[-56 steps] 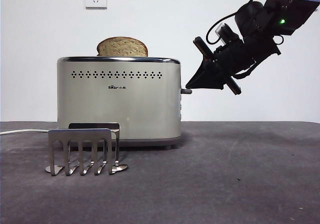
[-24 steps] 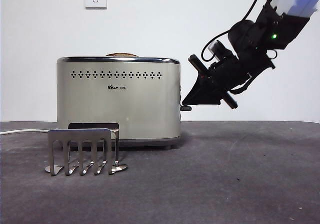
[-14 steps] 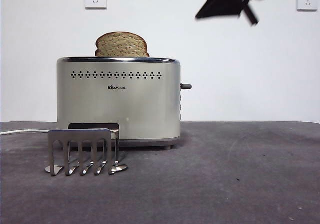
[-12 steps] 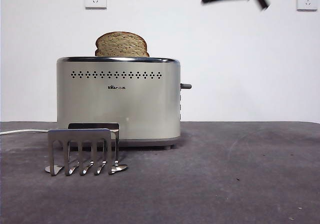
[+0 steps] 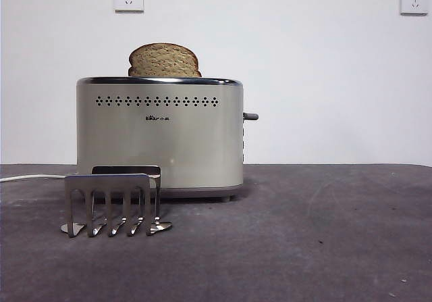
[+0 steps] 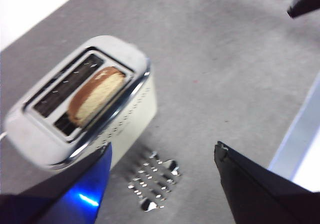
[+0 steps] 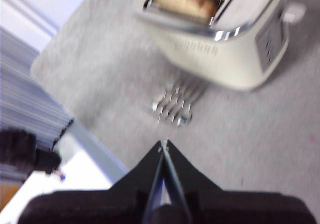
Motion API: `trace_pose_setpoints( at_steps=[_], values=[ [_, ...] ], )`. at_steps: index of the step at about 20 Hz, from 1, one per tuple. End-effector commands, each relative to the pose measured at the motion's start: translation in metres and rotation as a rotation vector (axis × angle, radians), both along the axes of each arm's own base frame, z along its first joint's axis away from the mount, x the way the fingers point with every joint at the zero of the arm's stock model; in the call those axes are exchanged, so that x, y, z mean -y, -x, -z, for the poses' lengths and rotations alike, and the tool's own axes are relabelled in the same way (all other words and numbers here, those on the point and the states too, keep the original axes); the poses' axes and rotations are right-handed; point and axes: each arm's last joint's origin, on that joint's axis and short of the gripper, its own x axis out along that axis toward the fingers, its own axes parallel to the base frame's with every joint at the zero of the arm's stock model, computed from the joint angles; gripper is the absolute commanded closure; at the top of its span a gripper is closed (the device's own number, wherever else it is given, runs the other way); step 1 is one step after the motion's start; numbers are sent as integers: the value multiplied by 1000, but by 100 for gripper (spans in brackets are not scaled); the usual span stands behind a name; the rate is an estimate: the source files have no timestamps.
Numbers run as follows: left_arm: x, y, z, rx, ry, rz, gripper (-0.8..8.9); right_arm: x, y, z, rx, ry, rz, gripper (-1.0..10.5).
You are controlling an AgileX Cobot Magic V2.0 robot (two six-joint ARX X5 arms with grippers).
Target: Pick up a slice of bread from the rack,put the bread on the toaster,press the button
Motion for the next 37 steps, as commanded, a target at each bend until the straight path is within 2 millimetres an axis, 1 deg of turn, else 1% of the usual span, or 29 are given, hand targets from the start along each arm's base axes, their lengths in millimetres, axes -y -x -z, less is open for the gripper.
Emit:
trace_pose_setpoints(
  at_steps=[1,3,5,6,9,10,21,22,24,26,27,29,30,32,34,35,37],
  values=[
    [1,1,2,-37,24,31,468,4,16,0,15,36,-47,958],
    [1,2,3,-46,25,37,469,7,27,-2,15,39,-51,958],
    [1,2,3,-51,23,37,473,8,33,-5,34,36,-51,957],
    [1,3,4,-59,18,37,495,8,34,-6,38,36,-49,945],
    [0,4,5,-72,11,37,836,9,34,-6,35,35,-47,946],
    [0,4,5,-72,11,37,823,9,34,-6,35,35,-47,946],
    [0,3,4,-68,10,35,822,9,34,-5,37,39,-43,946],
    [-1,3,5,-40,-25,28,822,9,34,-5,37,39,-43,946],
    [-4,0,5,39,-144,-60,821,9,34,-5,37,39,-43,946],
    [-10,-3,5,65,-209,-157,817,9,34,-5,37,39,-43,946],
    [-15,-1,3,76,-222,-192,817,9,34,-6,37,39,-43,946],
    [-26,5,-3,132,-228,-227,817,9,34,-5,36,39,-43,946],
    [-34,10,-11,195,-182,-277,817,9,34,-6,37,39,-43,946],
    [-52,27,-31,346,12,-334,817,9,34,-6,37,39,-43,946],
    [-69,45,-40,505,113,-386,817,9,34,-6,37,39,-43,946],
    [-76,53,-40,576,122,-430,817,9,34,-6,37,39,-43,946],
    [-86,65,-27,706,110,-537,817,9,34,-6,37,39,-43,946]
  ],
)
